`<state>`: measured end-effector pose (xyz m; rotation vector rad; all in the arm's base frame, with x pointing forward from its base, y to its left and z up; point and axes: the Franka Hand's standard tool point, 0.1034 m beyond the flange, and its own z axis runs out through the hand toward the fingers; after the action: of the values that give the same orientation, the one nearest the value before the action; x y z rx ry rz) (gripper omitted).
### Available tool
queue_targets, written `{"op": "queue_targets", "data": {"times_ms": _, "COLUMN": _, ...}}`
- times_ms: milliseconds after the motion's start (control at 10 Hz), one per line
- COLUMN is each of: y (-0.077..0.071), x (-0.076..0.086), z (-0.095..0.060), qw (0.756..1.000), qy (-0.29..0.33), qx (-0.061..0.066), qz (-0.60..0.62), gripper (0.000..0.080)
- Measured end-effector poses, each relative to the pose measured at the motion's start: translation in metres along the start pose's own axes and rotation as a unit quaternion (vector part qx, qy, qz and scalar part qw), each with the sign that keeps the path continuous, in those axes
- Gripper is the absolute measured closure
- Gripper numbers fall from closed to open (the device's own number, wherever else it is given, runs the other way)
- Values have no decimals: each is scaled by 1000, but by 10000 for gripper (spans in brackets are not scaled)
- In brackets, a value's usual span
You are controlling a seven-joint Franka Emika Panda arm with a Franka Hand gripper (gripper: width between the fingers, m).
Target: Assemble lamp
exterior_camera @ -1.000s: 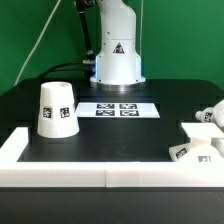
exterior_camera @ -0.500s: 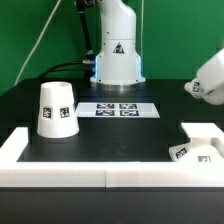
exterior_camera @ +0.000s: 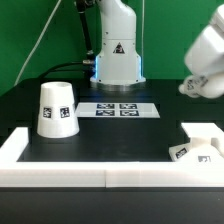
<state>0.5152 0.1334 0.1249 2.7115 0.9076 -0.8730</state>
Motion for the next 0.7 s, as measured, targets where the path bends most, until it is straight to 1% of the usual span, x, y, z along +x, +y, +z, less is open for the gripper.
{"op": "queue_targets", "data": {"times_ms": 100, "y": 11, "x": 2, "z": -10, "qw": 999, "qy": 42, "qx": -6, "qz": 7, "gripper": 223}}
{"op": "queue_targets", "data": {"times_ms": 300, "y": 23, "x": -4, "z": -19, "qw": 993, "qy": 118, "qx": -22, "qz": 12, "gripper": 223}}
{"op": "queue_targets", "data": {"times_ms": 400, "y": 24, "x": -3, "z": -18, "qw": 989, "qy": 144, "qx": -27, "qz": 13, "gripper": 223}}
{"op": "queue_targets", "data": {"times_ms": 500, "y": 28, "x": 2, "z": -20, "qw": 982, "qy": 187, "qx": -36, "qz": 14, "gripper": 223}}
{"op": "queue_targets", "data": {"times_ms": 700, "y": 37, "x": 3, "z": -19, "qw": 969, "qy": 243, "qx": -50, "qz": 3, "gripper": 223}}
